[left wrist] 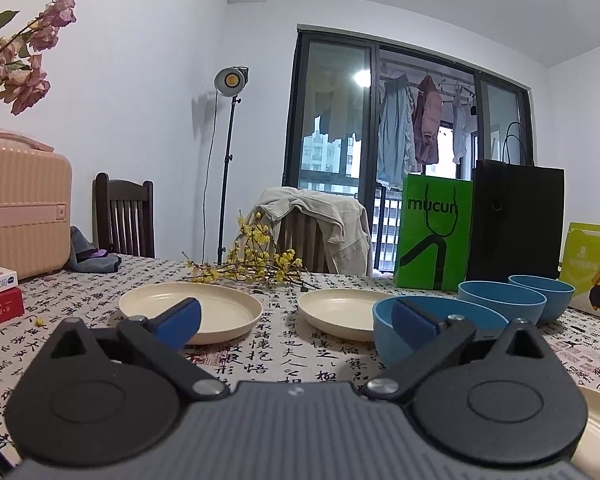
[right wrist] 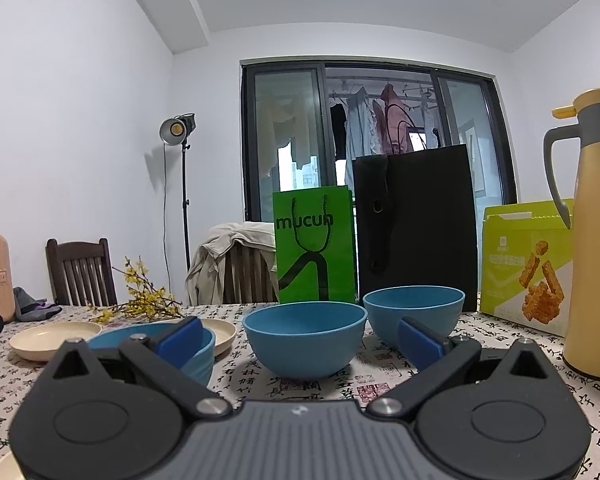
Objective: Organize plates and bowls
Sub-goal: 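Raise both open grippers away from the released plate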
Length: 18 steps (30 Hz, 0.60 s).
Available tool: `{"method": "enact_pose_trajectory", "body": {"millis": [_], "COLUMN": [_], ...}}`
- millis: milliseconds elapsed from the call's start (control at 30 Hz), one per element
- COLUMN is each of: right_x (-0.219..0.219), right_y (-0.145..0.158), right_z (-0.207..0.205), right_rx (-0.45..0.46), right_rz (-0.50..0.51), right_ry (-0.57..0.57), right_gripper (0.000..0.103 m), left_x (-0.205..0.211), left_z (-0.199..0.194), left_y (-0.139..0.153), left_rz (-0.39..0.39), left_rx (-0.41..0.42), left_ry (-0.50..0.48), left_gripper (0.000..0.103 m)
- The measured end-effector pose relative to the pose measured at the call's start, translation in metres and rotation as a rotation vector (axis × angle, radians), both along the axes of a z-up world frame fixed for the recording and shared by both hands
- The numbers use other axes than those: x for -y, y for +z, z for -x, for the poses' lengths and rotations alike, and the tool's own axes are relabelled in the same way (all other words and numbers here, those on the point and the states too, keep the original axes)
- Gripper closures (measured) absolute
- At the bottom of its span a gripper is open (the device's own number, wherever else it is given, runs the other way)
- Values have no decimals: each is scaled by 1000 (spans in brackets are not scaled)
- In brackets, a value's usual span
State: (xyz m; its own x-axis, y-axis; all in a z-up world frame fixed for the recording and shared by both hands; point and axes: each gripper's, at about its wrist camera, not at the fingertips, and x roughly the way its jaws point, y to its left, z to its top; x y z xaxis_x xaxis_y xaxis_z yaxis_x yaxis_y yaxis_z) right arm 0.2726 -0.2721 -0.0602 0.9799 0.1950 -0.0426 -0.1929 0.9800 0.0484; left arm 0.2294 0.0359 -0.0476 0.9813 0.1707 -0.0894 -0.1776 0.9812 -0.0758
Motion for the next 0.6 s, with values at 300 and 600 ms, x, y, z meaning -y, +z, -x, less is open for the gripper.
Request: {"method": "enact_pose_trajectory", "body": {"millis": [300, 600], "right_x": [-11, -21], "right_y": [7, 34], "right_z": [-4, 3], "right_rx": [-37, -47], "right_rz": [32, 35], "right_ry": [32, 77], "right_gripper": [0, 0], "left_x": [-2, -8], "left_z": [-1, 5], "left_y": [0, 19], "left_rz": [13, 19], "left_rx": [-3, 15], "left_ry": [-1, -33], "left_gripper": [0, 0]}}
